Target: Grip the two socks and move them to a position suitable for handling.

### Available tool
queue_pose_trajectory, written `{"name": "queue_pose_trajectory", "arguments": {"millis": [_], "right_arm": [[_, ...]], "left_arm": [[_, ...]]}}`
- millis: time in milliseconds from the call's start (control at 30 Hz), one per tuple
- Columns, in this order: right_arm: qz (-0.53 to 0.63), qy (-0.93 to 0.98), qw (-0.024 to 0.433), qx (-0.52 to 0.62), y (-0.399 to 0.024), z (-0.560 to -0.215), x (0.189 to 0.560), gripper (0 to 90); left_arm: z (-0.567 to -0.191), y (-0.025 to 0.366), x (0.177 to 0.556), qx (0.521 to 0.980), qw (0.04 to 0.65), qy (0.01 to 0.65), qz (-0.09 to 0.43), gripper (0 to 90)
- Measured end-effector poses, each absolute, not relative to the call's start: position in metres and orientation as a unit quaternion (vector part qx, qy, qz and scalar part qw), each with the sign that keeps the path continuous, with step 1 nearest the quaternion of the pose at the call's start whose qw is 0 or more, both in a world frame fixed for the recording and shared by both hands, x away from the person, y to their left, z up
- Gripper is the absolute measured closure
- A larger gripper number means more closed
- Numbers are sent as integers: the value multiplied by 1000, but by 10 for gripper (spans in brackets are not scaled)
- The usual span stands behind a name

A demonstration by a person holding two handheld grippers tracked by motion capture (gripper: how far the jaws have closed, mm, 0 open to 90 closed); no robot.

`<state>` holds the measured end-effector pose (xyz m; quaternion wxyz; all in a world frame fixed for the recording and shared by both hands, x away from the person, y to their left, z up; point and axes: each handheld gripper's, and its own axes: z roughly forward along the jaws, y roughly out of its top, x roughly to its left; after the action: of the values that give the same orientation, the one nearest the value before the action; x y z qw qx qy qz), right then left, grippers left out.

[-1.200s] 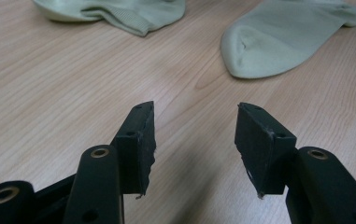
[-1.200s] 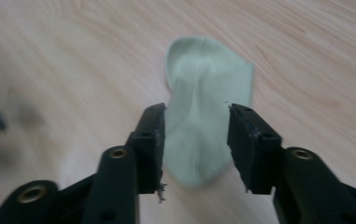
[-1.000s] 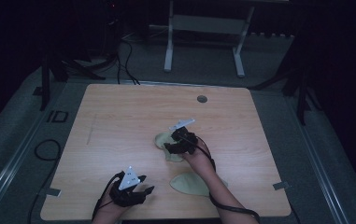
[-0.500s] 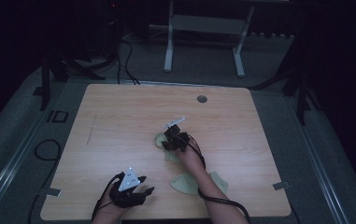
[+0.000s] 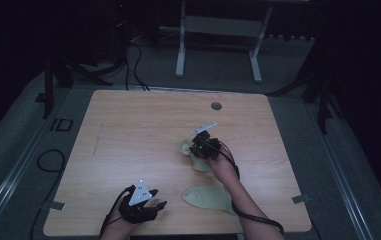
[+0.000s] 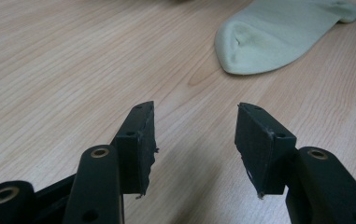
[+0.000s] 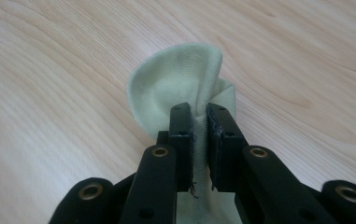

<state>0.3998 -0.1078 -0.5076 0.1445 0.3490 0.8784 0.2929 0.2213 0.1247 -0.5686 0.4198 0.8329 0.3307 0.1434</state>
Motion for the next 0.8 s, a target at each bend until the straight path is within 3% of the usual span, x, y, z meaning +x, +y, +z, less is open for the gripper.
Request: {"name": "queue_pose_trajectory", "arguments": {"millis": [367, 633, 800], "right_arm": [[302, 866, 156, 367, -164, -488, 381, 810], [279, 878, 136, 365, -162, -523, 379, 800], [263, 883, 127, 368, -158, -543, 382, 719]], "left_arm": [[-567, 112, 223, 836, 418, 326, 138, 476], [-564, 104, 226, 842, 414, 319, 136, 477], [-558, 101, 230, 841, 416, 317, 139, 477]]}}
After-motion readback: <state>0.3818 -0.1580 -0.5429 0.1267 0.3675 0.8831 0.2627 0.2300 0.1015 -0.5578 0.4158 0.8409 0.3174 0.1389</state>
